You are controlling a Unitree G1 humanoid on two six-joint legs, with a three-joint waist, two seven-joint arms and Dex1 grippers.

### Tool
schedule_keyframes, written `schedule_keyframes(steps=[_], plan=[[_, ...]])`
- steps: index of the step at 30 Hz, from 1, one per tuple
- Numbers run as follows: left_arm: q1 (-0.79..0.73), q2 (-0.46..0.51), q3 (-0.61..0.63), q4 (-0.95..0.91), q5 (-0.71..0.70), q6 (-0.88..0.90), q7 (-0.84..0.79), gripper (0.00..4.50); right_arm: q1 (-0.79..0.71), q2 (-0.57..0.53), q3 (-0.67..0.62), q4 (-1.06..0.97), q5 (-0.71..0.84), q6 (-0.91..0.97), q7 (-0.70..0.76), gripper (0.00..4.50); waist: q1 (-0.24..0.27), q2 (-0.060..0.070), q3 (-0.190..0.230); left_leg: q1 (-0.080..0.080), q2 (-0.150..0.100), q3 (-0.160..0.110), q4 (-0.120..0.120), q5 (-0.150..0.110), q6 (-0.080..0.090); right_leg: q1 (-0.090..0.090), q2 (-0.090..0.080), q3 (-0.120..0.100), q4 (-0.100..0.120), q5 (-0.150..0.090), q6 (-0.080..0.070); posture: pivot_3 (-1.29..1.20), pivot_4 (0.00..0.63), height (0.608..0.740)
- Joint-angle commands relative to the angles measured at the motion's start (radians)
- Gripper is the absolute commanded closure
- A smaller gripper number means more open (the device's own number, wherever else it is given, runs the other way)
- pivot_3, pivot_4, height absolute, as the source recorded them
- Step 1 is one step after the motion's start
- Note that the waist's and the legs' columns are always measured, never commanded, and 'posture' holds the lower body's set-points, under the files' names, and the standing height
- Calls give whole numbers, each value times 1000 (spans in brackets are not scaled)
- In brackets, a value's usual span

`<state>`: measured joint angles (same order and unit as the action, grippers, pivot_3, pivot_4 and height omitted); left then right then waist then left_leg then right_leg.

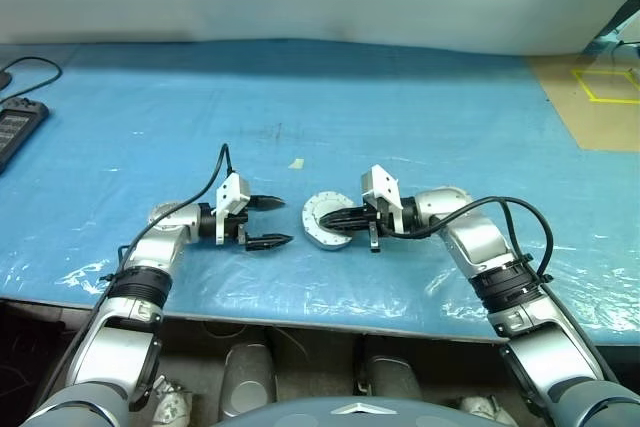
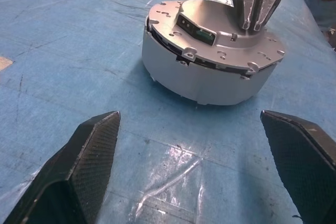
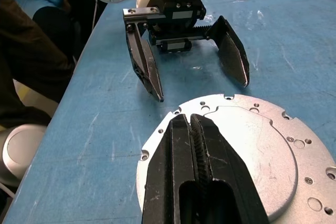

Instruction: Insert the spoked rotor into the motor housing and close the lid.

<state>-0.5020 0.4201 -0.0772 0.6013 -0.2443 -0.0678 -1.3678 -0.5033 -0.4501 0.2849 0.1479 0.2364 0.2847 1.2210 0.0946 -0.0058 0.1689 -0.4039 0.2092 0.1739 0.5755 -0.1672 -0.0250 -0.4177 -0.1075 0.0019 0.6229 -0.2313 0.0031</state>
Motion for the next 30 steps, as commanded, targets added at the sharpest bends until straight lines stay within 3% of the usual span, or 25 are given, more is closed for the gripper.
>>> schedule_keyframes(steps=[1, 6, 10, 13, 21, 30], plan=[[-5, 10, 8, -20, -13, -1, -12, 0, 10, -6, -40, -2, 26, 31, -21, 4439, 0, 0, 0, 0, 0, 0, 0, 0, 0, 0, 0, 0, 0, 0, 0, 0, 150, 740], [-3, 8, 8, -21, -14, -1, -13, 0, -6, 47, -159, -86, 147, 91, -90, 4439, -1, 0, 0, -2, 0, 0, 0, 0, 0, -2, 0, 0, 0, 0, 0, 0, 150, 740], [-2, 7, 8, -24, -16, 2, -16, 0, 10, 20, -139, -89, 94, 69, -114, 4439, 1, 0, 0, -2, 0, 0, -1, 0, -1, -3, 1, 0, -1, 0, 0, 0, 150, 740], [-3, 7, 8, -23, -17, 3, -17, 0, 15, 12, -128, -89, 82, 58, -119, 3834, 1, 0, 0, -3, 0, 0, -1, 1, -1, -3, 0, 0, -1, 0, 0, 0, 150, 740], [-6, 7, 10, -13, -14, -2, -18, 0, 9, 12, -126, -82, 72, 40, -129, 1177, 0, 0, 0, -3, 0, 0, -2, 1, -1, -3, 0, 0, -1, 0, 0, 0, 150, 740], [-1, 8, 11, -14, -12, -4, -13, 0, 4, 12, -129, -67, 64, 27, -124, 1177, 0, 0, 0, -3, 0, 0, -2, 1, -1, -3, 0, 0, -2, 0, 0, 0, 150, 740]])
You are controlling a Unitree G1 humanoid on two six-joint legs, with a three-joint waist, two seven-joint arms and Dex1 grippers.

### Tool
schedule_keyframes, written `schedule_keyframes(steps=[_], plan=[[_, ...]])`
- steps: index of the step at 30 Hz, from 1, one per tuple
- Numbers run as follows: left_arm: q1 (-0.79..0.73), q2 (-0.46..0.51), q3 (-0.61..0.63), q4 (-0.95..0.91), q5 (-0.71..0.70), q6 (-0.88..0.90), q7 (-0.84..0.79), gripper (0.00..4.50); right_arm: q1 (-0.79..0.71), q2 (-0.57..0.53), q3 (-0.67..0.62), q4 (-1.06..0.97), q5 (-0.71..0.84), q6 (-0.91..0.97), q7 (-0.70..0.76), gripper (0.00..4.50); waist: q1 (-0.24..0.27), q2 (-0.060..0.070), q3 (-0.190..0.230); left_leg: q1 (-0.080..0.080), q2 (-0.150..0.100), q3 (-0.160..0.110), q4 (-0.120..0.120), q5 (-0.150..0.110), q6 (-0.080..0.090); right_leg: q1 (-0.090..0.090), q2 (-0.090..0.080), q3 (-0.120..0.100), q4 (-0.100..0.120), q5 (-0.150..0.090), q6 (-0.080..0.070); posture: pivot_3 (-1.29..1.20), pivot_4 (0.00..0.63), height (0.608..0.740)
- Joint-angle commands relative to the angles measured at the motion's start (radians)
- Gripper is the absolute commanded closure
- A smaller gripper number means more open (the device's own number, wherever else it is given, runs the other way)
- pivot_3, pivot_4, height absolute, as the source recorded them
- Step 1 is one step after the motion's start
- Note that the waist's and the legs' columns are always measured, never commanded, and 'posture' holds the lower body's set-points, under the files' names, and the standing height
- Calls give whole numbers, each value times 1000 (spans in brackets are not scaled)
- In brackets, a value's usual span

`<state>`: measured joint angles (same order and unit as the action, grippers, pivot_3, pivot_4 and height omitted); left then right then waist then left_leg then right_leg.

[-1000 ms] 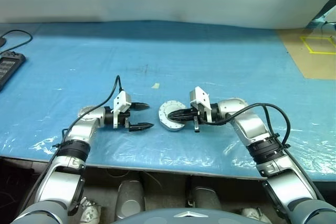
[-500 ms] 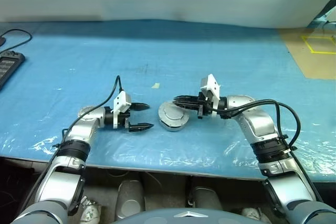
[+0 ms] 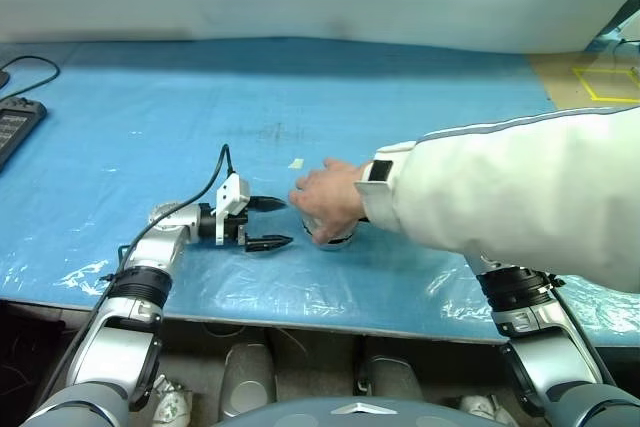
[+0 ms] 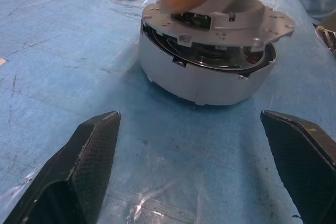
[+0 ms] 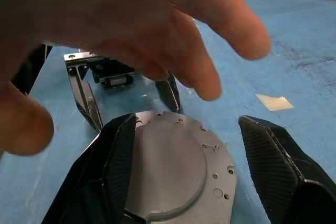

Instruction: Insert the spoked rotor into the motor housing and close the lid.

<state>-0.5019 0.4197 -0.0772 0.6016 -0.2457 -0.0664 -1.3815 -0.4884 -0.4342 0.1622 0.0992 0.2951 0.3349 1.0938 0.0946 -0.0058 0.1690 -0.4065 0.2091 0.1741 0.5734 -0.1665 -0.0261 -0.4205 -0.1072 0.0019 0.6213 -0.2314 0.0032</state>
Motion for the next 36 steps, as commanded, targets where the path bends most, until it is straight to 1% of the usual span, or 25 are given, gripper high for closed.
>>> schedule_keyframes(steps=[1, 9, 19, 21, 27, 36], plan=[[0, 8, 12, -15, -11, -6, 0, 0, -10, -4, -7, -18, 5, -23, 3, 1177, 0, 0, 0, 0, 0, 0, 0, 0, 0, 0, 0, 0, 0, 0, 0, 0, 150, 740], [0, 7, 10, -15, -10, -5, 2, 0, -41, -6, -42, 41, -12, -51, -37, 1177, -1, 0, 0, 0, 0, 0, 0, 0, 0, 0, 0, 0, 0, 0, 0, 0, 150, 740], [-3, 6, 9, -6, -7, -9, -1, 0, -140, -65, -163, 292, -68, -155, -180, 1177, 0, 0, 0, 0, 0, 0, 0, 0, 0, 0, 0, 0, 0, 0, 0, 0, 150, 740], [-5, 5, 8, -3, -6, -10, -1, 0, -148, -74, -186, 323, -60, -161, -188, 1177, 0, 0, 0, 0, 0, 0, 0, 0, 0, 0, 0, 0, 0, 0, 0, 0, 150, 740], [-11, 2, 6, 7, -4, -16, -4, 0, -136, -77, -230, 345, -32, -138, -181, 1177, -2, 0, 0, 0, 0, 0, 0, 0, 0, 0, 0, 0, 1, 0, 0, 0, 150, 740], [-8, 1, 7, 11, -2, -27, -2, 0, -117, -73, -226, 350, -38, -137, -197, 1177, 0, 0, 0, 0, 0, 0, 1, 0, 1, 0, 0, 0, 1, 0, 0, 0, 150, 740]])
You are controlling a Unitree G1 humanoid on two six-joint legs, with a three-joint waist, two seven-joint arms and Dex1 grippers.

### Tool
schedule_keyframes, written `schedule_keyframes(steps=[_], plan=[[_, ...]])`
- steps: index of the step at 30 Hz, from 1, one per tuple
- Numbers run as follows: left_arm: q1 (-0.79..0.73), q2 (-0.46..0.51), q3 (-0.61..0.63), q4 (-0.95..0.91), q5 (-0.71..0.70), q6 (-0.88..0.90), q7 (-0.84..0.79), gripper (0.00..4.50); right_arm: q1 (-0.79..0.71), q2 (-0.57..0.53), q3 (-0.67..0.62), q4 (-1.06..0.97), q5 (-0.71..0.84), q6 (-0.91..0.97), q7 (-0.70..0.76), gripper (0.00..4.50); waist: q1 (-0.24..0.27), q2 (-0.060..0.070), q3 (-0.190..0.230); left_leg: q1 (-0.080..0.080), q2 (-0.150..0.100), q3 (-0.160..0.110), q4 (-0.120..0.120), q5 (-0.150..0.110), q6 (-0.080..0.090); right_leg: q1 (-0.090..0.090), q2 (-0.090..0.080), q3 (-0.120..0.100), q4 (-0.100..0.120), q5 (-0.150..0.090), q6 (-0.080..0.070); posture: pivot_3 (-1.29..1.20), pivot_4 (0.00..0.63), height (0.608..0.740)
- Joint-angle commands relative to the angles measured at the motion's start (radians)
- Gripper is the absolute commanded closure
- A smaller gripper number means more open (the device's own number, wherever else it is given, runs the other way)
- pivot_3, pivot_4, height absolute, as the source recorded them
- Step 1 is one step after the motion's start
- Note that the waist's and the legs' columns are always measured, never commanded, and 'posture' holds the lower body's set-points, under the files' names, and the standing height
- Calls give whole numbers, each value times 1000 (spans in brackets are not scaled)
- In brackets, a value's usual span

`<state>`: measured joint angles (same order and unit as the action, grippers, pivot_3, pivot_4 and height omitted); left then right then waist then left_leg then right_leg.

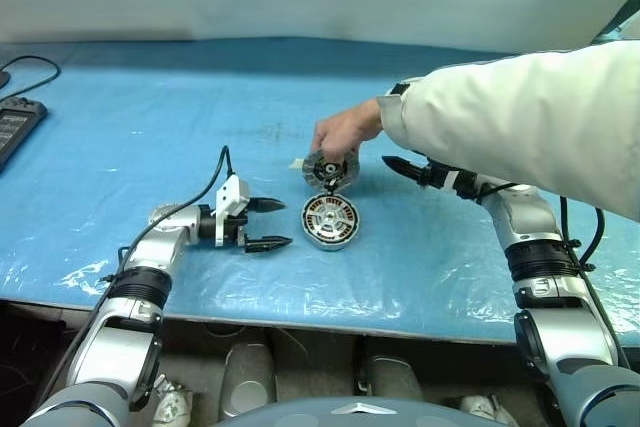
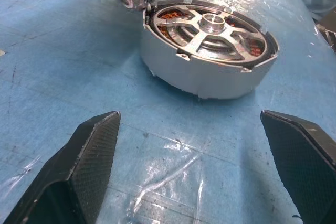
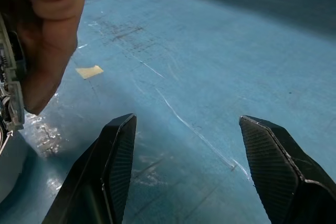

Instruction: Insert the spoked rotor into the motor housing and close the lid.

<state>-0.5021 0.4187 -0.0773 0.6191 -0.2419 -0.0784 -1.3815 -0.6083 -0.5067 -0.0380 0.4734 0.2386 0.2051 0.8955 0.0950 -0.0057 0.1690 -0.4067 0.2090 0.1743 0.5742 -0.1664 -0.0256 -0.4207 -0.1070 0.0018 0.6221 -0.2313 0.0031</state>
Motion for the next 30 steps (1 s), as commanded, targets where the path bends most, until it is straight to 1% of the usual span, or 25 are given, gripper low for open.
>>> schedule_keyframes(steps=[1, 9, 13, 17, 20, 23, 25, 27, 30], plan=[[-8, 2, 7, -6, -6, -16, -1, 0, 4, 1, -25, -26, 20, -7, 2, 1177, 0, 0, 0, 0, 0, 0, 0, 0, 0, 0, 0, 0, 0, 0, 0, 0, 150, 740], [-17, -2, 6, 9, -3, -22, -3, 0, 7, 10, -45, -39, 45, -16, 1, 1177, 0, 0, 0, 0, 0, 0, 0, -1, 1, 0, 0, 0, 0, 0, 0, 0, 150, 740], [-22, -2, 6, 20, -1, -27, -5, 0, 9, 24, -45, 0, 36, -33, -6, 1177, -1, 0, 0, 0, 0, 0, 0, -1, 1, 0, 0, 0, 0, 0, 0, 0, 150, 740], [-29, -2, 8, 34, 1, -34, -6, 0, -30, 46, -29, 51, 38, -6, 18, 1177, -1, 0, 0, 0, 0, 0, 0, -1, 1, 0, 0, 0, 0, 0, 0, 0, 150, 740], [-30, 0, 10, 38, 0, -37, -6, 0, -91, 72, -19, 102, 33, 7, 25, 1177, -4, 0, 0, 0, 0, 0, 0, -1, 1, 0, 0, 0, 0, 0, 0, 0, 150, 740], [-29, 0, 11, 38, -1, -37, -4, 0, -161, 98, -4, 186, 11, -4, 35, 1799, -7, 0, 0, 0, 0, 1, 0, -1, 1, -1, 0, 0, 1, 0, 0, 0, 150, 740], [-25, 1, 12, 30, -2, -36, -2, 0, -211, 119, 0, 251, 3, -19, 40, 2433, -5, 0, 0, 0, 0, 1, 0, 0, 0, -1, 0, 0, 1, 0, 0, 0, 150, 740], [-21, 1, 13, 25, -3, -35, 0, 0, -252, 135, 3, 306, -5, -33, 47, 3168, -4, 0, 0, -1, 0, 1, 0, 0, 0, -1, 0, 0, 0, 0, 0, 0, 150, 740], [-9, 3, 14, 7, -6, -30, 4, 0, -294, 162, 18, 335, 5, -7, 114, 4209, -3, 0, 0, -1, 1, 1, 0, 1, 1, -2, 0, 0, 1, 0, 0, 0, 150, 740]])
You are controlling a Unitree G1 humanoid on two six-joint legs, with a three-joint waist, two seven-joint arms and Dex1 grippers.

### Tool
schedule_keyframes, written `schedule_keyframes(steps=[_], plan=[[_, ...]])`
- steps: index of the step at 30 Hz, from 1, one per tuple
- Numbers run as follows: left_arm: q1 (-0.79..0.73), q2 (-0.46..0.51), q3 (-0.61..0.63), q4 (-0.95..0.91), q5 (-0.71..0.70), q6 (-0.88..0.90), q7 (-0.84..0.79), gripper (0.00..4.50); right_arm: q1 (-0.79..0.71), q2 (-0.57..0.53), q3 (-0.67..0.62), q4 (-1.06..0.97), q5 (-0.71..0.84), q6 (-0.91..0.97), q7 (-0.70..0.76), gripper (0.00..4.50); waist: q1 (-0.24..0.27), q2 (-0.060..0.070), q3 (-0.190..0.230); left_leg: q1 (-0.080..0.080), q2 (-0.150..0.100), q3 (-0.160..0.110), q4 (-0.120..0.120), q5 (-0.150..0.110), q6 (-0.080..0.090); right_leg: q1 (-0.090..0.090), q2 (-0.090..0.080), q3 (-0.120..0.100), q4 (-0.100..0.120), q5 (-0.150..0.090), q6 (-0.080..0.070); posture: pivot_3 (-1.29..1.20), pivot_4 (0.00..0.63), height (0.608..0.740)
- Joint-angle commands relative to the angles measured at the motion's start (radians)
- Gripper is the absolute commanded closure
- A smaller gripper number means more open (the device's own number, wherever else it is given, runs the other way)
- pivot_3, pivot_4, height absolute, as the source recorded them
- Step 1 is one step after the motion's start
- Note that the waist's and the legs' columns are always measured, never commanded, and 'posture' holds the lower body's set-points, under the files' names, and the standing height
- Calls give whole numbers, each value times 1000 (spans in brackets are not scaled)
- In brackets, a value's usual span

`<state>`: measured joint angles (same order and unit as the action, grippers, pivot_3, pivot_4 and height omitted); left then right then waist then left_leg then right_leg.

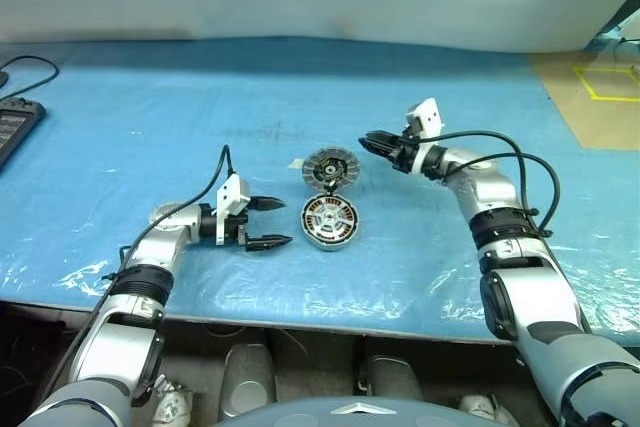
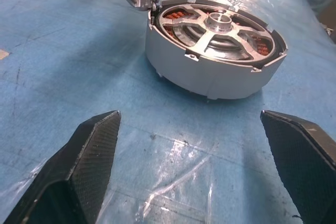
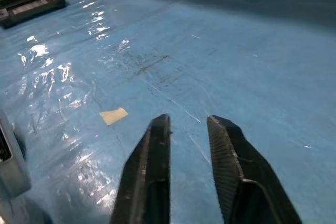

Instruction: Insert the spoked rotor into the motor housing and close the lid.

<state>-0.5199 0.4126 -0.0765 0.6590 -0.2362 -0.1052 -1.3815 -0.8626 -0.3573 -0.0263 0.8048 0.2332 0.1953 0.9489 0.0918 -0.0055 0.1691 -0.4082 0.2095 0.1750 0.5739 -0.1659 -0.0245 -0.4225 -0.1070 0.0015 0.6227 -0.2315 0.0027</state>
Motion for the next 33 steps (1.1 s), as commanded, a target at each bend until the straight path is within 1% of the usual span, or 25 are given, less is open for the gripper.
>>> schedule_keyframes(steps=[1, 5, 8, 15, 21, 27, 33], plan=[[11, 9, 13, -37, -13, -1, 5, 0, -44, 17, 11, 2, 14, 10, 88, 4209, 0, 0, 0, 0, 0, 0, 0, 0, 0, 0, 0, 0, 0, 0, 0, 0, 150, 740], [25, 12, 12, -57, -13, 5, 8, 0, -51, 38, 7, -44, 47, 53, 166, 4209, 1, 0, 0, -2, 0, 0, 0, 1, 3, -1, 0, 0, 0, 0, 0, 0, 150, 740], [30, 13, 9, -66, -12, 10, 9, 0, -23, 37, 23, -132, 64, 106, 229, 4209, 1, 0, 0, -2, 1, 0, 0, 1, 3, -1, 0, 0, 0, 0, -1, 0, 150, 740], [20, 9, 3, -65, -9, 17, 6, 0, 109, -9, 85, -396, 83, 206, 314, 4209, 4, 0, 0, -2, 1, 0, 0, 1, 3, -1, 0, 0, 0, 0, -1, 0, 150, 740], [14, 8, 0, -61, -7, 18, 2, 0, 245, -56, 160, -590, 81, 255, 331, 4209, 4, 0, 0, -1, 1, 0, 0, 0, 0, -1, 0, 0, 0, 0, 0, 0, 150, 740], [10, 7, -2, -57, -5, 20, -2, 0, 313, -78, 210, -658, 69, 255, 313, 4209, 3, 0, 0, -1, 1, 0, 0, -1, -1, -1, 0, 0, 0, 0, 0, 0, 150, 740], [5, 5, -3, -53, -3, 19, -2, 0, 367, -101, 306, -622, -39, 150, 288, 4209, 2, 0, 0, 0, 0, 0, -1, 0, -1, -1, 0, 0, 0, 0, 0, 0, 150, 740]])
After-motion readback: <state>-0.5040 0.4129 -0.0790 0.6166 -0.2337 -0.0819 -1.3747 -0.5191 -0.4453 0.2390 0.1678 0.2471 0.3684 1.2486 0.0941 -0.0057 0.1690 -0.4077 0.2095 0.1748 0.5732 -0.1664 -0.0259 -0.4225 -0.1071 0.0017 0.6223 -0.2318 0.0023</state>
